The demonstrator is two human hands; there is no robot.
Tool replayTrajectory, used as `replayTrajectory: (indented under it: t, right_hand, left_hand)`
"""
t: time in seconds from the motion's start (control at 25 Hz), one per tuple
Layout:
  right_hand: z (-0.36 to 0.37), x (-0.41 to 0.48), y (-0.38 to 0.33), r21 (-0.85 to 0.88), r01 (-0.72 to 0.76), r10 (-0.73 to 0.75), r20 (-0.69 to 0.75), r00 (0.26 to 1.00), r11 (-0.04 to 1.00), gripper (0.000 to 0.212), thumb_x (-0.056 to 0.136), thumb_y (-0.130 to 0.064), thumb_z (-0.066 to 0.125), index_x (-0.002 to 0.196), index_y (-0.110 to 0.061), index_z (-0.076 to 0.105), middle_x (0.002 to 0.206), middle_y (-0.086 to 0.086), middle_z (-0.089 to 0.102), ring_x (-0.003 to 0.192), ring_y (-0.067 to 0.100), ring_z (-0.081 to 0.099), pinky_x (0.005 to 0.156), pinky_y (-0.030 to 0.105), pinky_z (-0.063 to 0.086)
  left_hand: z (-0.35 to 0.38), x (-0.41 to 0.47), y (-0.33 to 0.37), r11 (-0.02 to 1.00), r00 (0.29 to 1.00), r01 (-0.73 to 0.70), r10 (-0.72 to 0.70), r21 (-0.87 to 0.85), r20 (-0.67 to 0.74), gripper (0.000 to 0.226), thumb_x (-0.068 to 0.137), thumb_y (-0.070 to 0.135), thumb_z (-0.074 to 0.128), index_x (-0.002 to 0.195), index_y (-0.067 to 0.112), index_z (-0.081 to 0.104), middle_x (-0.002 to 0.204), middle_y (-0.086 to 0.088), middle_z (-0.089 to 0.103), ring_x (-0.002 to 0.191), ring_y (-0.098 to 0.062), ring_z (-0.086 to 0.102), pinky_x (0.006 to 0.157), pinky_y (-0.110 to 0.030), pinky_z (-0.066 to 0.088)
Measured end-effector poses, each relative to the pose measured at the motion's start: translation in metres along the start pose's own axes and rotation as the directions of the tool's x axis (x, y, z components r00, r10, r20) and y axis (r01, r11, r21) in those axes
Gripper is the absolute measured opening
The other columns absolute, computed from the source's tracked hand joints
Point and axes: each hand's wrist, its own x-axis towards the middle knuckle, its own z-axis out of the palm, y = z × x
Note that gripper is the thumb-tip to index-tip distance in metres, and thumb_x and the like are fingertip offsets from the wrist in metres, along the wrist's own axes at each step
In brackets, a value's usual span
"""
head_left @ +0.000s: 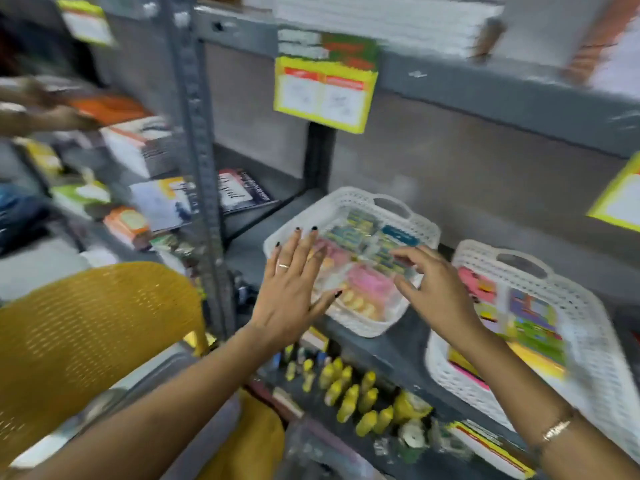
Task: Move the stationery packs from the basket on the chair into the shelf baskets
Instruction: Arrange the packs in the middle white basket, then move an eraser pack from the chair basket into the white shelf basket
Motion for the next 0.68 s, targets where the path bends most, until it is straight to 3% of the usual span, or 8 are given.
replayTrajectory:
  t: [0.16,0.32,0.48,0.6,0.68]
  right_hand:
    - [0.095,0.011,-0.080,0.023,0.247,-0.248,0.014,0.969,0.969,0.031,0.079,-0.024,0.050,0.105,-0.012,0.061,0.108,0.008,0.065,0.109,0.026,0.052,0.091,0.028,0.035]
    - [0.219,-0.003,-0.128,0.103,0.357,-0.372,0.281,0.885,0.928,0.028,0.076,-0.023,0.054,0.102,-0.013,0.061,0.098,0.011,0.066,0.098,0.033,0.058,0.083,0.038,0.047]
    - [0.357,-0.039,-0.151,0.167,0.487,-0.494,0.530,0.689,0.857,0.029,0.066,-0.018,0.057,0.095,-0.015,0.059,0.090,0.012,0.066,0.088,0.033,0.063,0.067,0.036,0.051]
    - [0.445,-0.074,-0.156,0.191,0.511,-0.482,0.698,0.529,0.838,0.041,0.056,-0.016,0.073,0.095,-0.010,0.062,0.090,0.011,0.066,0.086,0.033,0.065,0.063,0.032,0.055]
    - [0.488,-0.097,-0.154,0.215,0.526,-0.474,0.770,0.426,0.823,0.042,0.065,-0.012,0.071,0.104,-0.011,0.058,0.104,0.010,0.063,0.099,0.032,0.059,0.073,0.036,0.054]
  left_hand:
    - [-0.017,-0.080,-0.091,0.927,0.942,0.328,-0.335,0.180,0.011,0.072,0.092,0.061,0.022,0.127,0.005,0.050,0.146,-0.018,0.034,0.137,-0.033,0.019,0.106,-0.050,0.013]
    - [-0.014,-0.187,-0.158,0.785,0.806,0.546,-0.587,0.292,0.070,0.072,0.091,0.059,0.023,0.131,0.005,0.048,0.151,-0.016,0.025,0.139,-0.033,0.015,0.105,-0.055,0.019]
    - [0.006,-0.306,-0.195,0.637,0.651,0.665,-0.750,0.389,0.115,0.080,0.092,0.063,0.010,0.123,0.004,0.055,0.145,-0.018,0.036,0.135,-0.035,0.022,0.101,-0.053,0.017]
    - [0.032,-0.386,-0.199,0.531,0.524,0.734,-0.839,0.423,0.144,0.082,0.093,0.062,0.008,0.128,0.001,0.051,0.145,-0.019,0.034,0.138,-0.030,0.013,0.102,-0.052,0.014]
    - [0.048,-0.426,-0.199,0.503,0.482,0.738,-0.860,0.449,0.171,0.080,0.094,0.060,0.008,0.128,0.002,0.051,0.145,-0.018,0.034,0.138,-0.031,0.012,0.102,-0.052,0.014]
